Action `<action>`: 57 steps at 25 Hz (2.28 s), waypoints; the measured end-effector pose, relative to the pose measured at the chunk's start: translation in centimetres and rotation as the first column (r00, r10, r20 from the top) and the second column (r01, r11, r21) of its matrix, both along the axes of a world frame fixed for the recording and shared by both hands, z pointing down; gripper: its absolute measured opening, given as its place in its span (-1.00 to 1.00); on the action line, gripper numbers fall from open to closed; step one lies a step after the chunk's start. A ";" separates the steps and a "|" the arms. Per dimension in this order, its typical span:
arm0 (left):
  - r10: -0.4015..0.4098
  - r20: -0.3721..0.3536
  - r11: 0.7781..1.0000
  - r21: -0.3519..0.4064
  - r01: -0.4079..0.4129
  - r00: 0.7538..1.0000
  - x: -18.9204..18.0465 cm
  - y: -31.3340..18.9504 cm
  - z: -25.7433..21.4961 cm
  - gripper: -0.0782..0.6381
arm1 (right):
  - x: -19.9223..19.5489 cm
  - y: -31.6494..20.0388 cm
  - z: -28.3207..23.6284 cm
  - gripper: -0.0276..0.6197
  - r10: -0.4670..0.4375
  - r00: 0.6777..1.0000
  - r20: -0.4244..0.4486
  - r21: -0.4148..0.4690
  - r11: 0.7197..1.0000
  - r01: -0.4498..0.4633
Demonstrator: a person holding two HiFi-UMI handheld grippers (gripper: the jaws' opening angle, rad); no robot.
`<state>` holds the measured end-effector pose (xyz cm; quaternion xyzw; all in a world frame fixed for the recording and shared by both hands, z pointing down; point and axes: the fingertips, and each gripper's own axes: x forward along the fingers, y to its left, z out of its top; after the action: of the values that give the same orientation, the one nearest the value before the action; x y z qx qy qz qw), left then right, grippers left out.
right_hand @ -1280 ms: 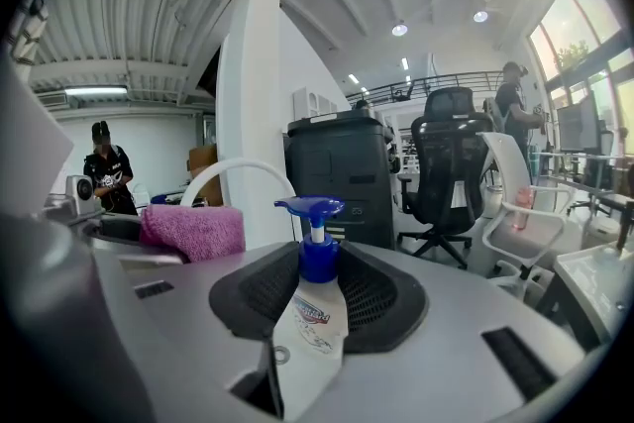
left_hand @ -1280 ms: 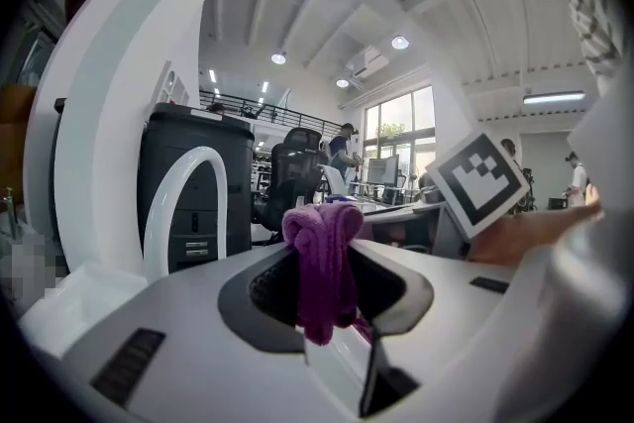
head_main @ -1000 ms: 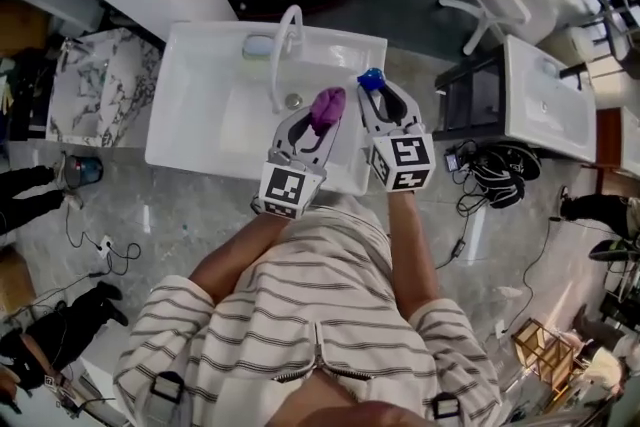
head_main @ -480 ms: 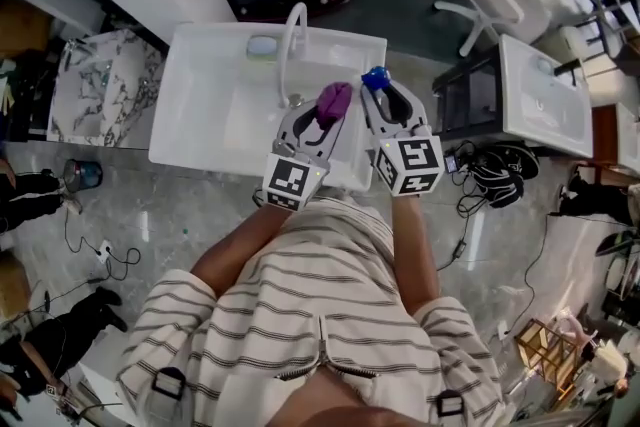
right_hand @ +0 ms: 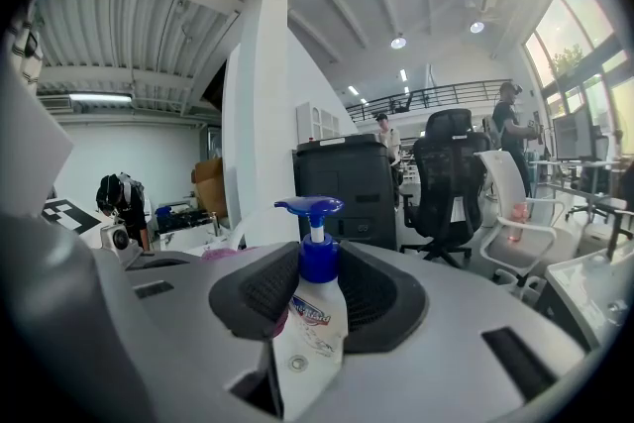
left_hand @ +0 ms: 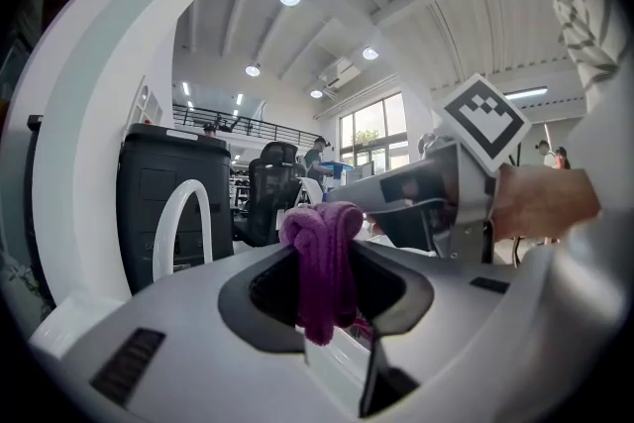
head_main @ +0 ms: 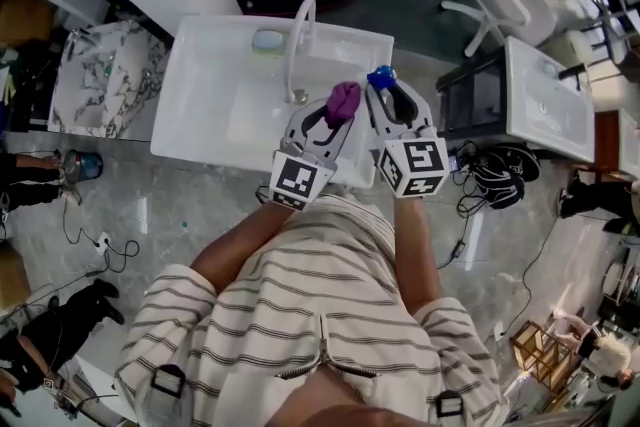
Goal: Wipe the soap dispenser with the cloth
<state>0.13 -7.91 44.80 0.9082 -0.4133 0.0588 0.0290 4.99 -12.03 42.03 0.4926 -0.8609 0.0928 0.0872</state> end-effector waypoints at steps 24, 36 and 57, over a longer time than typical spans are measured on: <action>0.189 0.093 0.978 0.072 -0.196 0.977 5.6 1.8 1.4 -0.45 | 0.5 0.9 -0.9 -0.51 0.006 1.000 0.001 0.008 1.000 -0.006; 0.231 0.118 0.972 0.019 -0.235 0.966 7.1 1.8 3.9 -0.45 | 0.7 1.6 -1.4 -0.51 0.009 1.000 0.028 0.019 1.000 -0.009; 0.196 0.137 0.981 -0.038 -0.192 0.971 5.3 1.6 6.0 -0.45 | 2.8 1.9 -2.2 -0.51 0.047 0.996 0.072 0.029 0.998 -0.049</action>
<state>5.41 -6.30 50.78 0.9374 -0.3228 0.1301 0.0053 7.78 -10.13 39.86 0.5107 -0.8527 0.0992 0.0468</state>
